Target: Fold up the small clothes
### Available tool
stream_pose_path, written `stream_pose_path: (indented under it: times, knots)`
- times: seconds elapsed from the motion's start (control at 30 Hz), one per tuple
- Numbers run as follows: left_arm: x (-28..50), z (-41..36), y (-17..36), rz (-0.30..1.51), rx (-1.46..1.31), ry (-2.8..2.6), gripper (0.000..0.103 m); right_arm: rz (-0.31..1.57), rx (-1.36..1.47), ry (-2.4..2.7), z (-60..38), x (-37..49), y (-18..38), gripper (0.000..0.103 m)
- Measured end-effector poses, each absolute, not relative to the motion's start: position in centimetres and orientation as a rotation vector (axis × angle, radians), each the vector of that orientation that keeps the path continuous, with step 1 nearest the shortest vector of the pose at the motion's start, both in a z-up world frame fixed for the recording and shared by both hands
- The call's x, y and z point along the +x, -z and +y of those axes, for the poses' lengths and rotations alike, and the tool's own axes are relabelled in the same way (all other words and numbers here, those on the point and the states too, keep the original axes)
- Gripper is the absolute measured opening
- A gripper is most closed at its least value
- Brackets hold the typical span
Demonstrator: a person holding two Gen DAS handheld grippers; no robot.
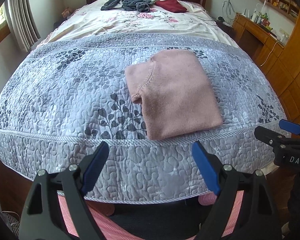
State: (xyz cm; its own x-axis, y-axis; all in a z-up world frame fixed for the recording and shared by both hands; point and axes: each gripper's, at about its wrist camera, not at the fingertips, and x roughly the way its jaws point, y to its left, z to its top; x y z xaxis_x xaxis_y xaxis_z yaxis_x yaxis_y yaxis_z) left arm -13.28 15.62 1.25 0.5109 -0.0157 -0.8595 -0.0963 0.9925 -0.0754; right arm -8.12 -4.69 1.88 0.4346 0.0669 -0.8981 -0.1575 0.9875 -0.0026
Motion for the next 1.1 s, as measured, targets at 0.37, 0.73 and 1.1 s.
stream_pose_path:
  times: [0.37,0.73,1.1]
  knots:
    - [-13.20,15.39,-1.16,1.034,-0.109,-0.047,0.084,1.080,-0.081,-0.132,-4.95,-7.81,-1.72,0.099]
    - [-13.27,15.41,-0.98,1.034,-0.111,-0.045,0.084,1.071,-0.086,-0.110,-5.10,-7.71,-1.51,0.099]
    - [-13.30,15.39,-1.10,1.026,-0.111,-0.043,0.084,1.093,-0.079,-0.085,-5.59,-7.42,-1.20,0.099]
